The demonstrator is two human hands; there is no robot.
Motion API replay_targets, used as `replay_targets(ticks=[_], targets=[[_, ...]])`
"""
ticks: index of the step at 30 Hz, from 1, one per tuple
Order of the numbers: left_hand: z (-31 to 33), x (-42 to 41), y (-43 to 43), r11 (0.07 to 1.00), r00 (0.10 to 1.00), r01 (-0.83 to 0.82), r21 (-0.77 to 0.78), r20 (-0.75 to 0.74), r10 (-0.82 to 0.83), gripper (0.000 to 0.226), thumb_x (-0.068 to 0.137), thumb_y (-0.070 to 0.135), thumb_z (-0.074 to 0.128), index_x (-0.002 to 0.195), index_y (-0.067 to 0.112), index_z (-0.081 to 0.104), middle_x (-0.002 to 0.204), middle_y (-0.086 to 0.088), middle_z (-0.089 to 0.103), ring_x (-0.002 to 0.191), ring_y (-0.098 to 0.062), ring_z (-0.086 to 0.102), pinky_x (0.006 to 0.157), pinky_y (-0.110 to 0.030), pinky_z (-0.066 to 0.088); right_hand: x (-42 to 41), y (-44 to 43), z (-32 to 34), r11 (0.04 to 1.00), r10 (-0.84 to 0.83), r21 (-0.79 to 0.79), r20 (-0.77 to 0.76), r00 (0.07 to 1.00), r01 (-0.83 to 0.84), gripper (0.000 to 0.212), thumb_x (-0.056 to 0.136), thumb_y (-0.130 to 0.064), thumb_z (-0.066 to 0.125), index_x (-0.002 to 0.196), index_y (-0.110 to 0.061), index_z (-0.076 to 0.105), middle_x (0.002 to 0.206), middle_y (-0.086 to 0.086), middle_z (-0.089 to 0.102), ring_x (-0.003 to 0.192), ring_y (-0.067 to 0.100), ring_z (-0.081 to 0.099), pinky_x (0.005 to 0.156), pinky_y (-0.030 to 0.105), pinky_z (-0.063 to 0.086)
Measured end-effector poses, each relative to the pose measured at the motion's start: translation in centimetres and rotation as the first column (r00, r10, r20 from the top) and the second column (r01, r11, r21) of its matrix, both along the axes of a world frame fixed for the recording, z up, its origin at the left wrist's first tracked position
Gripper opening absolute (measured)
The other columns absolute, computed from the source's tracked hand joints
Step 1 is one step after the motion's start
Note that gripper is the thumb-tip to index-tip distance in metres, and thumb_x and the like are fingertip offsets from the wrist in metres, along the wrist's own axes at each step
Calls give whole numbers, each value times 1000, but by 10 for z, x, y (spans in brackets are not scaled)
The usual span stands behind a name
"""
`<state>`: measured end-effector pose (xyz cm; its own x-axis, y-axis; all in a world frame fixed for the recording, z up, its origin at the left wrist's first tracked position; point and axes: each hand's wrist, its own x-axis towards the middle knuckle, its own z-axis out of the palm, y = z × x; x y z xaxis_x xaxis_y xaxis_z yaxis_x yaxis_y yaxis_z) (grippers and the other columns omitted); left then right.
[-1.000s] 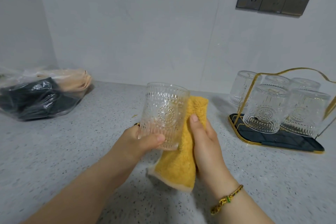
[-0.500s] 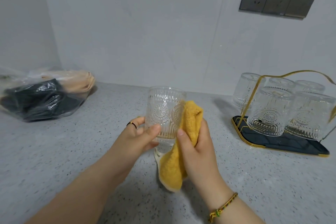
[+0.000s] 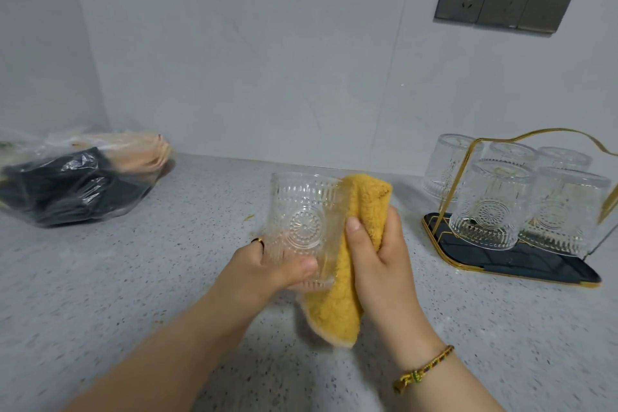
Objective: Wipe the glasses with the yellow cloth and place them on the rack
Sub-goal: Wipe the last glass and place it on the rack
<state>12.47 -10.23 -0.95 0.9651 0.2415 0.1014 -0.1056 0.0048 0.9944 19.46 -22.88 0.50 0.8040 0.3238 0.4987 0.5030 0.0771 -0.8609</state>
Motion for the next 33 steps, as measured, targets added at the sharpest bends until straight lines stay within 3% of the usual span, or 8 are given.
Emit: replay_targets(ticks=[3,6,11,14,17,21,27,33], targets=[[1,4,9,984,999,-44,-171,24,49,58,52,37,71,103,11,65,94,-3,75,89,-15,71,76,-23,57,-5,5,-6,981,85,-170,-34,996,-90,8,88,-22,52,82,-20,47,71,-6,51,61,0,48,57,14,42],[3,6,22,939,991,-122,-322,5,130,48,58,33,66,100,9,63,85,-2,75,80,-12,71,68,-21,58,-12,10,-13,972,100,-222,119,988,-71,15,82,-31,55,78,-18,48,68,-11,46,63,3,45,57,14,37],[5,-1,9,981,998,66,-184,16,-64,59,50,43,66,99,11,66,96,-5,74,91,-17,70,75,-23,56,-13,7,-5,998,-55,-22,291,955,65,12,75,-33,48,86,-38,49,82,-18,50,77,-3,49,70,7,38],[5,-4,-2,979,991,135,-153,33,-131,57,50,42,65,100,15,66,98,-2,74,94,-15,69,78,-21,55,-9,1,4,991,-109,95,107,988,99,11,82,-25,57,77,-33,50,73,-13,53,67,-7,51,62,4,39],[4,-2,1,969,994,99,-225,57,-89,54,48,40,65,93,11,69,94,-5,75,89,-16,70,73,-22,56,-7,2,3,999,17,-32,-99,995,-20,13,87,-15,52,79,-25,53,72,-8,55,61,-3,51,56,6,42],[2,5,17,938,999,-42,-344,11,49,51,52,35,68,97,12,67,98,-7,74,87,-14,71,74,-22,57,-12,6,-4,974,81,-206,-72,994,-95,5,84,-11,52,82,-7,49,65,-5,47,55,2,42,51,12,38],[3,1,14,979,1000,7,-203,11,-5,62,49,44,66,101,10,65,96,-3,74,91,-14,70,76,-21,56,-18,8,-3,996,-19,-81,122,992,29,6,71,-32,52,74,-35,48,72,-16,49,65,3,47,60,11,37],[1,-1,5,984,996,84,-156,36,-79,60,55,44,64,107,14,65,107,-3,72,103,-17,66,91,-32,50,-10,5,3,999,42,-22,-199,979,-47,16,87,-16,52,80,-29,50,78,-7,58,74,10,57,66,17,46]])
